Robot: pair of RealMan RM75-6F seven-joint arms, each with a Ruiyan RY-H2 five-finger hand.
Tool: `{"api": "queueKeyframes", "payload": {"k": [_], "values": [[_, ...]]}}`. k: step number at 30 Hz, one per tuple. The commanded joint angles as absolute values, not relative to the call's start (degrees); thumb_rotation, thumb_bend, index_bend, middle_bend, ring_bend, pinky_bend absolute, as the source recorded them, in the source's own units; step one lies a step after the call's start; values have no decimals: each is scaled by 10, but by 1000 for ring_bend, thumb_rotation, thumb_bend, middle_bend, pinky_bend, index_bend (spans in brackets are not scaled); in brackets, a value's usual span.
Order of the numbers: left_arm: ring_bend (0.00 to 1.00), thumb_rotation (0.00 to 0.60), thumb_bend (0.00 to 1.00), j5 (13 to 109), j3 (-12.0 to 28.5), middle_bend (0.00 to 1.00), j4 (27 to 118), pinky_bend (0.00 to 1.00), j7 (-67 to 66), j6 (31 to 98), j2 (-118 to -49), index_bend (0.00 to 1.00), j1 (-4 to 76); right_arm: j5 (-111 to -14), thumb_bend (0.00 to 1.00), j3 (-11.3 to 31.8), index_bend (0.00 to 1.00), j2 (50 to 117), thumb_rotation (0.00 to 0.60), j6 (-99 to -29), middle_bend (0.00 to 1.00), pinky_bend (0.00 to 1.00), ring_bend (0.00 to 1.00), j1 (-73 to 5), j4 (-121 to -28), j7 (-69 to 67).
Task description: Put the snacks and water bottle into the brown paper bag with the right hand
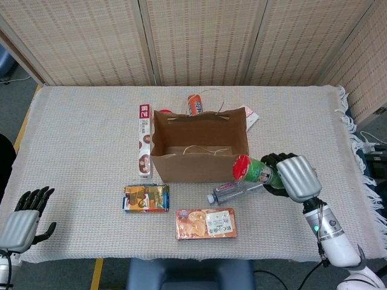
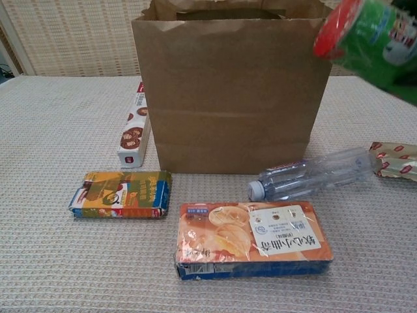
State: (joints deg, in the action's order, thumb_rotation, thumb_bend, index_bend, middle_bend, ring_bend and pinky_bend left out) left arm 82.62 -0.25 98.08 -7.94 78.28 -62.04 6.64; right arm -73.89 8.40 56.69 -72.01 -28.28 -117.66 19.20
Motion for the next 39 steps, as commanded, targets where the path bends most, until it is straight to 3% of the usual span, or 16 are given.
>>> {"api": "queueKeyframes", "payload": {"k": [1, 8, 16, 25, 27, 28, 31, 32, 34, 39], "values": [[0, 600, 365, 827, -2, 0, 981, 24, -81, 782, -621, 0, 67, -741, 307, 149, 671, 551, 600, -773, 615, 643, 655, -287, -1220, 160], [0, 600, 366, 837, -4, 0, 978, 24, -86, 788, -623, 0, 67, -676, 307, 236, 670, 630, 600, -804, 615, 642, 652, -369, -1224, 280], [0, 600, 367, 836, -4, 0, 977, 24, -70, 788, -617, 0, 66, -583, 307, 296, 664, 785, 600, -813, 615, 641, 646, -496, -1115, 385], [0, 600, 367, 833, -5, 0, 976, 24, -56, 783, -611, 0, 67, -524, 304, 280, 615, 900, 600, -794, 615, 614, 611, -566, -1001, 420], [0, 600, 367, 832, -5, 0, 976, 24, -54, 784, -610, 0, 66, -519, 304, 270, 553, 907, 600, -786, 607, 578, 555, -568, -994, 423], [0, 600, 367, 831, -5, 0, 976, 24, -53, 784, -609, 0, 65, -507, 298, 264, 466, 908, 600, -779, 565, 527, 480, -568, -995, 431], [0, 600, 367, 831, -5, 0, 976, 24, -51, 785, -608, 0, 64, -467, 223, 263, 108, 900, 600, -767, 315, 304, 194, -568, -1014, 455], [0, 600, 367, 831, -5, 0, 976, 24, -51, 785, -608, 0, 64, -455, 187, 266, 30, 896, 600, -767, 232, 241, 123, -568, -1022, 460], [0, 600, 367, 831, -5, 0, 977, 24, -52, 787, -608, 0, 63, -440, 149, 277, 0, 887, 600, -773, 173, 203, 82, -568, -1040, 463], [0, 600, 367, 831, -5, 0, 976, 24, -56, 789, -610, 0, 62, -439, 133, 294, 0, 855, 600, -794, 155, 190, 76, -556, -1083, 456]]}}
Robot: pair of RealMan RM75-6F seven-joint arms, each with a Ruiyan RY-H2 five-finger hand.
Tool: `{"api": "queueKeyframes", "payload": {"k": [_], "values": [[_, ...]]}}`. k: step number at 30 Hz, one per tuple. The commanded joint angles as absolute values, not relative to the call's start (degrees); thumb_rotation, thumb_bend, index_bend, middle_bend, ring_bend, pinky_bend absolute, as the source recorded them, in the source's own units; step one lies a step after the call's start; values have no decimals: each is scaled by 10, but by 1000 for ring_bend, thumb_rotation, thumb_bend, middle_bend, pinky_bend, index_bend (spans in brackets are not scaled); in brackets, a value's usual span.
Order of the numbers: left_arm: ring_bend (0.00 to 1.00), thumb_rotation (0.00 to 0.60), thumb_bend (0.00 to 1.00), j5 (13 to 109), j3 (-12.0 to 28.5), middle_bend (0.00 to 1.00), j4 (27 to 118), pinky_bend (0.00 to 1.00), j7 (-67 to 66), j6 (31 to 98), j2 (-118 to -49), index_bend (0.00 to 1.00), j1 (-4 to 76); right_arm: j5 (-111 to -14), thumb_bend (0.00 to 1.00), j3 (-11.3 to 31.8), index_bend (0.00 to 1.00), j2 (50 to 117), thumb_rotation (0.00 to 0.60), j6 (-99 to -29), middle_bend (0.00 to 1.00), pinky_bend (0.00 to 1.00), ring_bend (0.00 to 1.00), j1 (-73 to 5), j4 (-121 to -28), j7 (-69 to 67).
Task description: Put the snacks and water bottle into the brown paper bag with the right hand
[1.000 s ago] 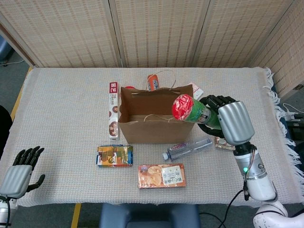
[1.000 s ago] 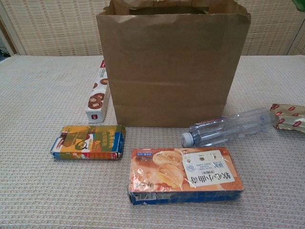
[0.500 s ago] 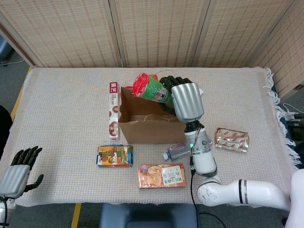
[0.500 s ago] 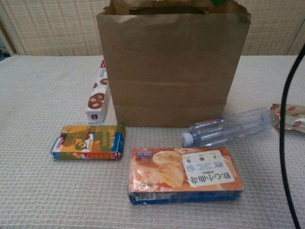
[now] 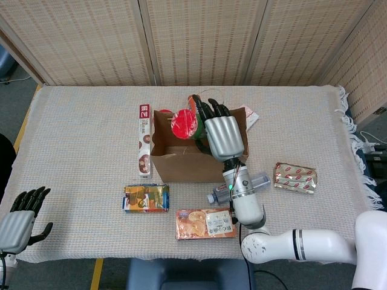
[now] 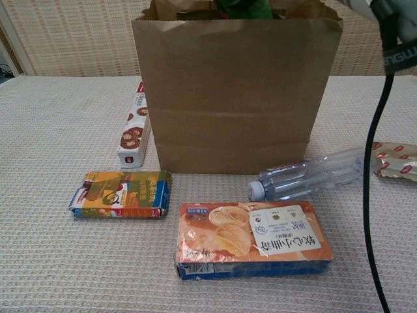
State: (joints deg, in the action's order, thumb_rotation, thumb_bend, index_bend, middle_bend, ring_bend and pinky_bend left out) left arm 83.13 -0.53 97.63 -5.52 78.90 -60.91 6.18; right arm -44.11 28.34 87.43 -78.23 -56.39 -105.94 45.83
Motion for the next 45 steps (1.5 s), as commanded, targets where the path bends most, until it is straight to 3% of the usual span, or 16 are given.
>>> {"api": "queueKeyframes", "payload": {"k": [1, 5, 8, 13, 19, 28, 31, 36, 45], "values": [[0, 600, 366, 830, -5, 0, 977, 24, -57, 790, -610, 0, 61, -441, 133, 298, 0, 845, 600, -799, 155, 190, 76, -550, -1098, 450], [0, 600, 367, 830, -5, 0, 977, 24, -60, 792, -611, 0, 60, -465, 133, 297, 0, 796, 600, -821, 155, 190, 76, -514, -1164, 428], [0, 600, 366, 831, -5, 0, 976, 24, -63, 795, -612, 0, 59, -501, 134, 270, 0, 741, 600, -836, 155, 190, 76, -464, -1218, 405], [0, 600, 366, 834, -6, 0, 978, 24, -69, 797, -613, 0, 58, -535, 133, 176, 0, 640, 600, -838, 155, 184, 76, -364, -1271, 382], [0, 600, 365, 835, -6, 0, 980, 24, -81, 794, -617, 0, 60, -516, 133, 69, 0, 590, 600, -773, 155, 167, 76, -291, -1203, 337], [0, 600, 366, 828, -5, 0, 984, 24, -95, 778, -622, 0, 68, -421, 133, 39, 0, 646, 600, -644, 155, 159, 77, -305, -1041, 320], [0, 600, 367, 828, -4, 0, 984, 24, -95, 776, -623, 0, 70, -395, 127, 36, 0, 668, 600, -609, 131, 113, 50, -320, -1002, 332], [0, 600, 367, 826, -4, 0, 983, 24, -93, 774, -622, 0, 71, -369, 96, 36, 0, 684, 600, -591, 75, 68, 4, -332, -979, 344], [0, 600, 366, 826, -6, 0, 985, 24, -88, 770, -619, 0, 72, -262, 91, 40, 0, 795, 600, -536, 67, 63, 4, -383, -804, 400]]}}
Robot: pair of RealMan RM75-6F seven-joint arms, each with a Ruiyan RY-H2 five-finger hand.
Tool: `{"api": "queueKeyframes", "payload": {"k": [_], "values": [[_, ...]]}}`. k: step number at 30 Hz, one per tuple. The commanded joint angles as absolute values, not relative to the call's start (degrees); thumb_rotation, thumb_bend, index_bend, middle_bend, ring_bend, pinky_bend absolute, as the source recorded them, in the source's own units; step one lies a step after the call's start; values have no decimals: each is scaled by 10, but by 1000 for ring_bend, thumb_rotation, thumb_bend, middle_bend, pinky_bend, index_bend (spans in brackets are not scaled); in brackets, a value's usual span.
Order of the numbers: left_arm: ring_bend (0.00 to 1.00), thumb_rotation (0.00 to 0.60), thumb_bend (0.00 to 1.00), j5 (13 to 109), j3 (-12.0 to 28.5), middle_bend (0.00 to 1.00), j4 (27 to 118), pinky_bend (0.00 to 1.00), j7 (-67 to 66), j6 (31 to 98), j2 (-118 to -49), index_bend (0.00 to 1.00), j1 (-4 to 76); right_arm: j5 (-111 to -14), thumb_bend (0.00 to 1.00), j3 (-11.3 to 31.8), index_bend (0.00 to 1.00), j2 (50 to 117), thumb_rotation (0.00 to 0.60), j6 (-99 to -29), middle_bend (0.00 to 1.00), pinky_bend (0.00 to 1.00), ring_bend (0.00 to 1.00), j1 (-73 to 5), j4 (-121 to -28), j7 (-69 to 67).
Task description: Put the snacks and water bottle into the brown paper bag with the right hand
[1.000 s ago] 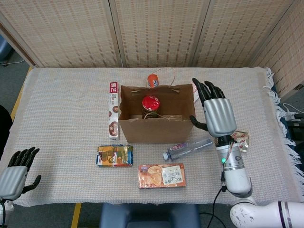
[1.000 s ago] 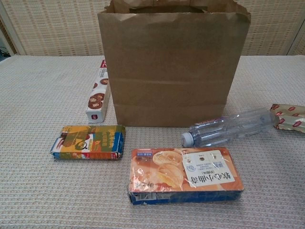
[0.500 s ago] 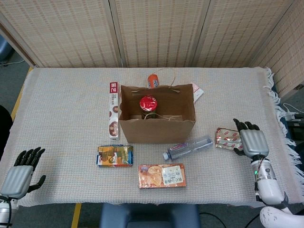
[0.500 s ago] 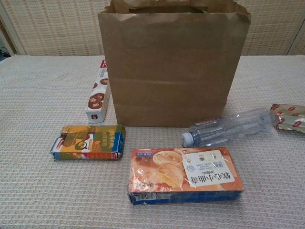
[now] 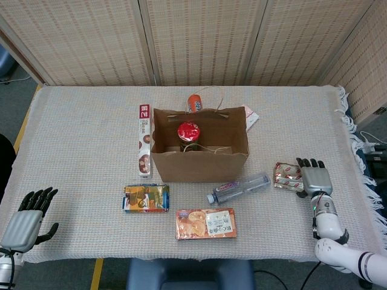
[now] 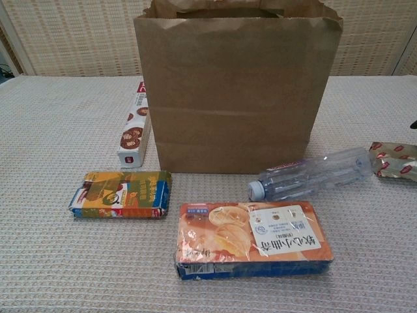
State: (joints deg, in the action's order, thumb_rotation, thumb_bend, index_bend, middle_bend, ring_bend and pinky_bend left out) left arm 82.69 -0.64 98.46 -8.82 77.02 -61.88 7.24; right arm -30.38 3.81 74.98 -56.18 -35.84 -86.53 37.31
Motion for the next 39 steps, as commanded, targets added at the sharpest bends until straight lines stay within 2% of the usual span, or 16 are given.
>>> {"api": "queueKeyframes", "payload": {"k": [1, 3, 4, 6, 8, 9, 10, 12, 18, 23, 28, 34, 39], "values": [[0, 600, 366, 825, -6, 0, 985, 24, -88, 769, -619, 0, 73, -259, 90, 41, 0, 805, 600, -534, 67, 65, 6, -387, -787, 403], [0, 600, 366, 824, -7, 0, 985, 24, -87, 768, -618, 0, 73, -257, 94, 46, 19, 821, 600, -529, 71, 94, 29, -391, -765, 401], [0, 600, 367, 824, -7, 0, 985, 24, -87, 768, -618, 0, 73, -260, 115, 51, 61, 831, 600, -528, 96, 143, 67, -393, -752, 394], [0, 600, 367, 825, -7, 0, 985, 24, -86, 769, -618, 0, 72, -270, 194, 57, 194, 843, 600, -525, 193, 272, 181, -392, -739, 379], [0, 600, 367, 825, -7, 0, 985, 24, -84, 770, -617, 0, 72, -293, 308, 58, 428, 850, 600, -525, 391, 495, 407, -390, -734, 364], [0, 600, 367, 824, -7, 0, 985, 24, -83, 770, -617, 0, 71, -303, 340, 58, 511, 850, 600, -524, 460, 566, 490, -388, -736, 357], [0, 600, 367, 824, -7, 0, 984, 24, -82, 771, -617, 0, 71, -318, 367, 57, 587, 848, 600, -526, 523, 624, 565, -385, -741, 349], [0, 600, 366, 824, -7, 0, 985, 24, -79, 772, -616, 0, 70, -345, 395, 59, 658, 837, 600, -533, 581, 656, 629, -380, -758, 332], [0, 600, 367, 829, -9, 0, 982, 24, -83, 779, -616, 0, 67, -403, 400, 101, 672, 774, 600, -582, 595, 663, 643, -358, -821, 258], [0, 600, 367, 827, -8, 0, 982, 24, -85, 780, -617, 0, 67, -424, 400, 169, 671, 709, 600, -656, 595, 663, 641, -343, -901, 205], [0, 600, 368, 832, -9, 0, 984, 24, -89, 780, -619, 0, 68, -448, 401, 225, 665, 664, 600, -747, 595, 663, 620, -347, -1006, 226], [0, 600, 367, 833, -8, 0, 984, 24, -91, 778, -621, 0, 71, -461, 401, 284, 645, 670, 600, -814, 595, 663, 588, -396, -1120, 287], [0, 600, 368, 834, -8, 0, 983, 24, -84, 776, -620, 0, 72, -453, 400, 299, 640, 718, 600, -846, 595, 662, 574, -464, -1150, 382]]}}
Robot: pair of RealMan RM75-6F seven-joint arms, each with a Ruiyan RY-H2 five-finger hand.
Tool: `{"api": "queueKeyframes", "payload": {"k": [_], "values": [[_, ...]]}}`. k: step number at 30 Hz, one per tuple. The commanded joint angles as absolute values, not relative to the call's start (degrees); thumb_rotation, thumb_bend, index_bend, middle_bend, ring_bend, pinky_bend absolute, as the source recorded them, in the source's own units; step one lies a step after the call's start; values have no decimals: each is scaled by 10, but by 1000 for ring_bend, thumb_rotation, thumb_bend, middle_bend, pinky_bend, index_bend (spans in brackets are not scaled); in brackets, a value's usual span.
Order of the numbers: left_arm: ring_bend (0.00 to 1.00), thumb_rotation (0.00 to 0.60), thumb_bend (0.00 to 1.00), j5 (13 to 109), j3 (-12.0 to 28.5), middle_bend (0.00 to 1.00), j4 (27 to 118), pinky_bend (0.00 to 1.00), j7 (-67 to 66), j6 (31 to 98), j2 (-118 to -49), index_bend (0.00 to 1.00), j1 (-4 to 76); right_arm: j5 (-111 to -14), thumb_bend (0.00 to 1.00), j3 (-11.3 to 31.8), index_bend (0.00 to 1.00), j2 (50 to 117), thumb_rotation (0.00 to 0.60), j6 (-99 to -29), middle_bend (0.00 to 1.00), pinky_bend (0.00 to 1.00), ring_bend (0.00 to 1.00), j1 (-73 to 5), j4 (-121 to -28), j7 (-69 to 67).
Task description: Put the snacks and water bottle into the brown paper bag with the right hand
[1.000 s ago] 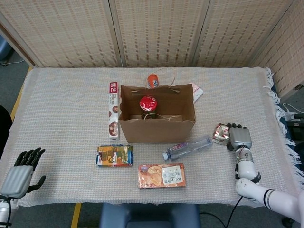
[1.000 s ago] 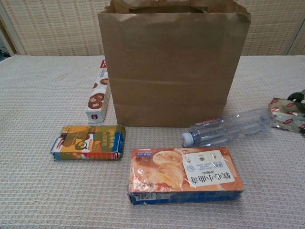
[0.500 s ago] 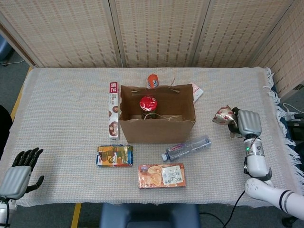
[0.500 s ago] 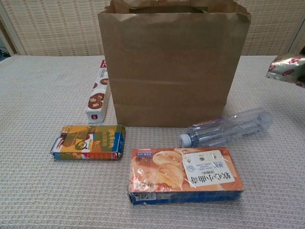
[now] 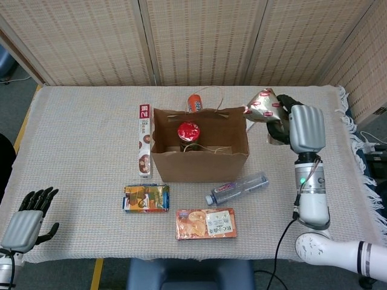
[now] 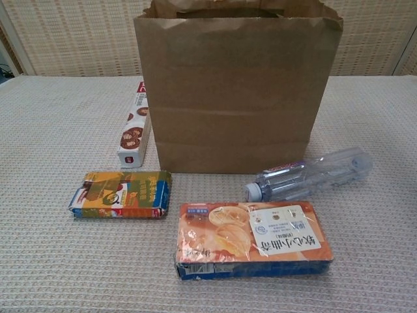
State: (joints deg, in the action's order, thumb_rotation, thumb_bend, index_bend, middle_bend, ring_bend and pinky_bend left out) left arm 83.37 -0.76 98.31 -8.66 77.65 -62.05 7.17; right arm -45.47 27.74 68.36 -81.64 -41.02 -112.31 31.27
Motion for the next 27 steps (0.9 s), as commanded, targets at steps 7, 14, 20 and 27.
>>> {"api": "queueKeyframes", "payload": {"k": [7, 14, 20, 27], "values": [[0, 600, 368, 835, -10, 0, 983, 24, -65, 775, -614, 0, 71, -422, 400, 298, 607, 812, 600, -877, 595, 640, 552, -552, -1099, 488], [0, 600, 368, 837, -13, 0, 984, 24, -60, 776, -610, 0, 68, -390, 401, 282, 495, 897, 600, -873, 570, 539, 452, -602, -997, 534], [0, 600, 367, 830, -12, 0, 983, 24, -44, 772, -605, 0, 68, -323, 236, 282, 38, 922, 600, -850, 193, 242, 73, -618, -986, 574], [0, 600, 368, 832, -11, 0, 983, 24, -44, 776, -604, 0, 65, -325, 133, 313, 0, 912, 600, -858, 96, 154, 1, -615, -1017, 541]]}}
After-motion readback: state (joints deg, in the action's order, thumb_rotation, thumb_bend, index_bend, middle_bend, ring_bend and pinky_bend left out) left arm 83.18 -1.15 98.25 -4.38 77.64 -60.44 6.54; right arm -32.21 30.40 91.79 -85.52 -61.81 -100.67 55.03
